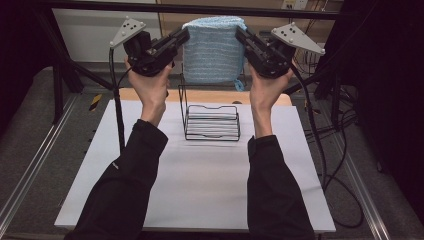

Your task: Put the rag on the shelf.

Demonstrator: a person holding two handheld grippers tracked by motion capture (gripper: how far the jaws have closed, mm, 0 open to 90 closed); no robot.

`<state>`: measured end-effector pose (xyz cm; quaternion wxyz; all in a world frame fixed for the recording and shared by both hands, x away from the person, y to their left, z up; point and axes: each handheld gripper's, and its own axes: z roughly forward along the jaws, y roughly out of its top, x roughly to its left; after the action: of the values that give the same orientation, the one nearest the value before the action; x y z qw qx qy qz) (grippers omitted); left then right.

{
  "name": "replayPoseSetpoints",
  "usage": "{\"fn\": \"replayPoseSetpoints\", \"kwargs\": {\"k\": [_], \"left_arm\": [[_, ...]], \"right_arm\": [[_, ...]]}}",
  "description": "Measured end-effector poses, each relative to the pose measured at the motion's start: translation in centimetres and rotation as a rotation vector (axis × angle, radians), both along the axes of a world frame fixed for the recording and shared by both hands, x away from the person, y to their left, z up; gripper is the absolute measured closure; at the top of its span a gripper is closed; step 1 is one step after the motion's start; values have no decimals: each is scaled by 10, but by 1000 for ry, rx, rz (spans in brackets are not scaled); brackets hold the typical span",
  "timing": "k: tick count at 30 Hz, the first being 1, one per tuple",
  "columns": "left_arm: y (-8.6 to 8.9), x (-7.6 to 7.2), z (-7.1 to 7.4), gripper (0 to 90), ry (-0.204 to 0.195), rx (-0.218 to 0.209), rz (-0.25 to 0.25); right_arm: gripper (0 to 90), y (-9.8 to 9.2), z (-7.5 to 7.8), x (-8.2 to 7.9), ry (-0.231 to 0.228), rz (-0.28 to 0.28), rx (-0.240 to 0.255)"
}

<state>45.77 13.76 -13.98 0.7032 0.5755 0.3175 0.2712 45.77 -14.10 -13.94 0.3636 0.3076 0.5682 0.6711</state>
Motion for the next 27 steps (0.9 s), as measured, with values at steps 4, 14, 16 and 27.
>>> {"fn": "replayPoseSetpoints", "kwargs": {"k": [4, 14, 16, 27], "left_arm": [[0, 5, 3, 826, -4, 5, 11], [-1, 22, 2, 826, 2, -5, 16], [-1, 25, 0, 826, 4, 6, 17], [-3, 46, -20, 826, 57, 35, 5]], "right_arm": [[823, 1, 3, 7, -1, -3, -1], [822, 2, 4, 27, 17, -5, 0], [822, 2, 3, 30, 22, -8, -6], [822, -1, -16, 48, 88, -26, -20]]}}
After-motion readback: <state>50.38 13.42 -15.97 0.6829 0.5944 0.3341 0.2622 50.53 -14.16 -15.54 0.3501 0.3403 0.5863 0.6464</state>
